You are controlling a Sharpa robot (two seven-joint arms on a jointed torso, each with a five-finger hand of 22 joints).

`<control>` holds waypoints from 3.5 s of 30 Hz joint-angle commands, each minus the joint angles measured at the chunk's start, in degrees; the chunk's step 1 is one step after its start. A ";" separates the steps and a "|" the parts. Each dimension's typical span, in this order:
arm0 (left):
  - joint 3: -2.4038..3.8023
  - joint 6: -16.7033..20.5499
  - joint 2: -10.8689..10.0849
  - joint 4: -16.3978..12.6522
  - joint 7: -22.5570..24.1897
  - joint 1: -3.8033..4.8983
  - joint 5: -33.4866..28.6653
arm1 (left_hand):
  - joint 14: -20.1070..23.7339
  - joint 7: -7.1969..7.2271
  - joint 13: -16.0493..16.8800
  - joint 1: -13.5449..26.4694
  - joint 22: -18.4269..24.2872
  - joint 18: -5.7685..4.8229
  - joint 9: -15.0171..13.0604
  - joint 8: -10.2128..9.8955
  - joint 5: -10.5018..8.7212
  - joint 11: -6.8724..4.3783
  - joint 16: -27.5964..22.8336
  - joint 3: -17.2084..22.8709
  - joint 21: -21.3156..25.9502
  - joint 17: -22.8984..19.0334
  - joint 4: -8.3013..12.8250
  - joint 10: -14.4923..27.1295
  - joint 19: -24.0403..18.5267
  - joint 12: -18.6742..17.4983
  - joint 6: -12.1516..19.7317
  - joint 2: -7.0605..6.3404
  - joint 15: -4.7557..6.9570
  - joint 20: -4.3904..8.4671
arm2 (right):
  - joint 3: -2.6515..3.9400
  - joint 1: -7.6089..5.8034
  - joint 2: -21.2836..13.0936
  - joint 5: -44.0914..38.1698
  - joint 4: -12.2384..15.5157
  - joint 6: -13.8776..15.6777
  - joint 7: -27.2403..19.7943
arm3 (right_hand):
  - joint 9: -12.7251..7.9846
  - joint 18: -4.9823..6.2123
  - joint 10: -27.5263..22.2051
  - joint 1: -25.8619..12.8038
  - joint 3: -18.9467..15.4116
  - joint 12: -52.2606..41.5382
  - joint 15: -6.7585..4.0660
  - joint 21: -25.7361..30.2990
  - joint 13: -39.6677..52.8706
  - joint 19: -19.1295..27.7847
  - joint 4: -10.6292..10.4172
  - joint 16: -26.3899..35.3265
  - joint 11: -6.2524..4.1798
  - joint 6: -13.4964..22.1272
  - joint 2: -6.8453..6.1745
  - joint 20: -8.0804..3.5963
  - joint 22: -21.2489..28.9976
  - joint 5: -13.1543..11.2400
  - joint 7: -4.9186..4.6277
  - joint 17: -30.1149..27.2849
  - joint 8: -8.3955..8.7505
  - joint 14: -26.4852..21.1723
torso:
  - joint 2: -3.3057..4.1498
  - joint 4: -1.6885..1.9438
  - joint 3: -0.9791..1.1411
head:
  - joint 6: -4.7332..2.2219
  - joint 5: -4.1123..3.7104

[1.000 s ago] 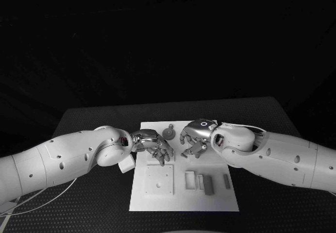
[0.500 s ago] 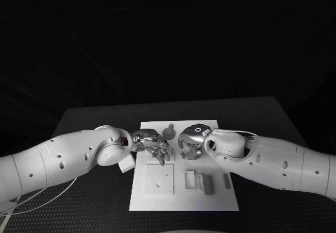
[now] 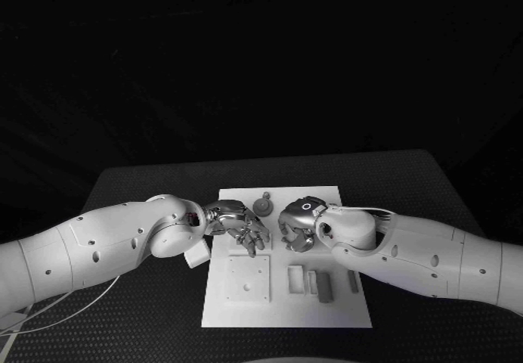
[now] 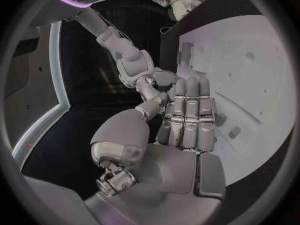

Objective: Assemble the parts on the task board

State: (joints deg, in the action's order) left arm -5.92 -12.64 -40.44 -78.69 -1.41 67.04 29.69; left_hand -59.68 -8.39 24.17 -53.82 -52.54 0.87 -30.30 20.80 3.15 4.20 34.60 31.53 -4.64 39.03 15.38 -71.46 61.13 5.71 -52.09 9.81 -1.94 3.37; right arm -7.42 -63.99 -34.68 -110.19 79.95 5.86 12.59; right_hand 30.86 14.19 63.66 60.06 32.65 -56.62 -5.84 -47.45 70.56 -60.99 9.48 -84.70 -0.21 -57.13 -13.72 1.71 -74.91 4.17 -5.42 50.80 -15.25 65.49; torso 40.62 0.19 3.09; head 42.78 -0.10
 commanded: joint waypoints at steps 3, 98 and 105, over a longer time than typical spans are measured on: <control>0.01 -0.02 0.06 -0.11 0.35 0.05 -0.24 | -0.31 0.00 0.10 -0.36 -0.08 0.25 -0.09 0.22 -0.24 0.04 -0.23 0.24 -0.20 0.12 0.28 -0.52 0.38 0.08 -0.12 -0.32 -0.04 0.17 | -0.11 0.13 0.63 -1.47 -0.75 -0.36 -0.18 | 0.14 0.81 -0.46 0.86 0.31 -0.53 -0.45 -0.36 -0.22 -0.02 0.17 -0.49 -0.16 -1.35 0.41 -0.50 -1.25 0.16 -0.52 -0.18 -0.44 0.00 | -0.01 -0.03 0.03 | 0.08 0.05; -0.32 10.56 0.74 -0.76 -8.27 0.05 -2.41 | 0.17 -2.70 1.17 6.54 -0.60 0.36 0.46 -2.94 -0.32 1.23 -2.40 -5.26 0.38 2.65 -3.10 2.24 -0.51 -1.41 6.67 -8.47 -0.28 0.06 | 3.09 0.13 -5.94 9.99 8.26 14.24 -3.79 | 2.06 0.81 -1.73 3.38 5.76 -5.25 -1.72 -1.85 -5.53 0.54 7.27 -2.46 -1.68 -6.00 10.25 -0.46 -1.15 0.26 1.18 -2.95 -3.29 -0.46 | -0.03 -0.10 0.03 | -0.14 0.32; -0.33 11.05 1.28 -0.62 -7.78 0.05 -2.87 | 0.14 -2.91 1.25 6.71 -0.58 0.39 0.71 -3.22 -0.33 1.32 -2.53 -5.43 0.41 2.83 -3.40 2.37 -0.51 -1.45 7.30 -8.47 -0.29 0.04 | 3.34 0.13 -5.86 10.71 9.29 13.99 -3.94 | 2.09 0.81 -1.73 3.39 5.79 -5.25 -1.74 -1.85 -5.58 0.53 7.27 -2.45 -1.69 -5.98 10.23 -0.47 -1.14 0.26 1.18 -2.98 -3.29 -0.46 | -0.03 -0.09 0.02 | -0.17 0.33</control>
State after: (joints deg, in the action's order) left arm -6.26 -2.66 -39.30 -79.22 -9.29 67.04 27.35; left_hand -59.67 -11.44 25.36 -47.38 -53.05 0.87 -29.63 17.76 3.15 5.52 32.31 26.18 -4.42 41.79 12.09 -69.30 60.90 4.59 -45.13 1.75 -1.95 3.58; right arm -4.12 -63.87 -40.59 -100.13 89.05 19.54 9.23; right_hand 32.87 14.20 61.97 63.36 38.11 -61.69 -7.24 -49.01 65.04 -60.37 16.69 -86.93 -1.54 -61.30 -3.63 1.51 -74.91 4.04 -2.95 47.91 -18.21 65.04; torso 40.58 0.09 3.12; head 42.62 0.21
